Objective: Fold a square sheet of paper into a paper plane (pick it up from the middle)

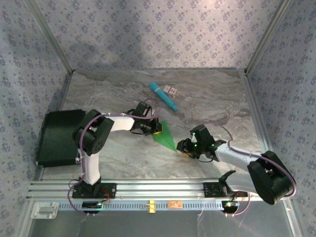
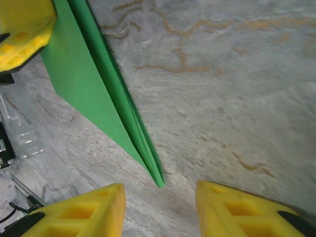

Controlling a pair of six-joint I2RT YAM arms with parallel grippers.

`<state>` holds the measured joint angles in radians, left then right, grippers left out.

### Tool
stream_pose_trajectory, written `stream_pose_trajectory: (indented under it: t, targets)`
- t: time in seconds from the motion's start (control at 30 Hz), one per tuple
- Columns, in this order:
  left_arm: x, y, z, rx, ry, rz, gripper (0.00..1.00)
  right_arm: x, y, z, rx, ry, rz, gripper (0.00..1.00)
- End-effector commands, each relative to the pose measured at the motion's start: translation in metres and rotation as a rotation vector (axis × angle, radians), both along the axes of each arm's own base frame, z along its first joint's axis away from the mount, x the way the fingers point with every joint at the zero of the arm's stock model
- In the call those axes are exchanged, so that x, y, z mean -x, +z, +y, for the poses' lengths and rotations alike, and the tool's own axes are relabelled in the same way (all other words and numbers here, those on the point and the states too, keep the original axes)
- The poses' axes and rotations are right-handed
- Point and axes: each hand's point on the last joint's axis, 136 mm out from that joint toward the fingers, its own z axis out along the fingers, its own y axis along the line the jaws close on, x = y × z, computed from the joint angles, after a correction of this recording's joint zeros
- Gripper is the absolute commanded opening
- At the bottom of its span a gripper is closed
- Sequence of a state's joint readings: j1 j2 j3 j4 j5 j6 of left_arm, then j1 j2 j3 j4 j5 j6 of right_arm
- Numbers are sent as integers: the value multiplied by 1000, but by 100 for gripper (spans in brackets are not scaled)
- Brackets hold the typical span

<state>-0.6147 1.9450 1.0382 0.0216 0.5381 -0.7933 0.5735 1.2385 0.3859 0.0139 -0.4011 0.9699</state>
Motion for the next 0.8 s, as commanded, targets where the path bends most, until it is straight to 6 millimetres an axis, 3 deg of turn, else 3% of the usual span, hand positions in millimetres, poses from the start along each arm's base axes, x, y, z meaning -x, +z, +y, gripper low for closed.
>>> stream_pose_trajectory:
  t: [0.0, 0.13, 0.27, 0.43, 0.77]
  targets:
    - [9, -29, 20, -105, 17, 68, 7, -14, 14, 15, -50, -6, -40, 42]
    - [9, -31, 20, -102, 26, 77, 7, -13, 12, 22, -65, 4, -16, 40]
    - [9, -29, 19, -92, 30, 76, 6, -8, 0, 14, -27, -23, 21, 41]
    - [11, -30, 21, -96, 32, 75, 7, -5, 2, 9, 1, -25, 19, 42]
    - [13, -30, 22, -90, 39, 73, 7, 2, -5, 21, -24, 11, 75, 41]
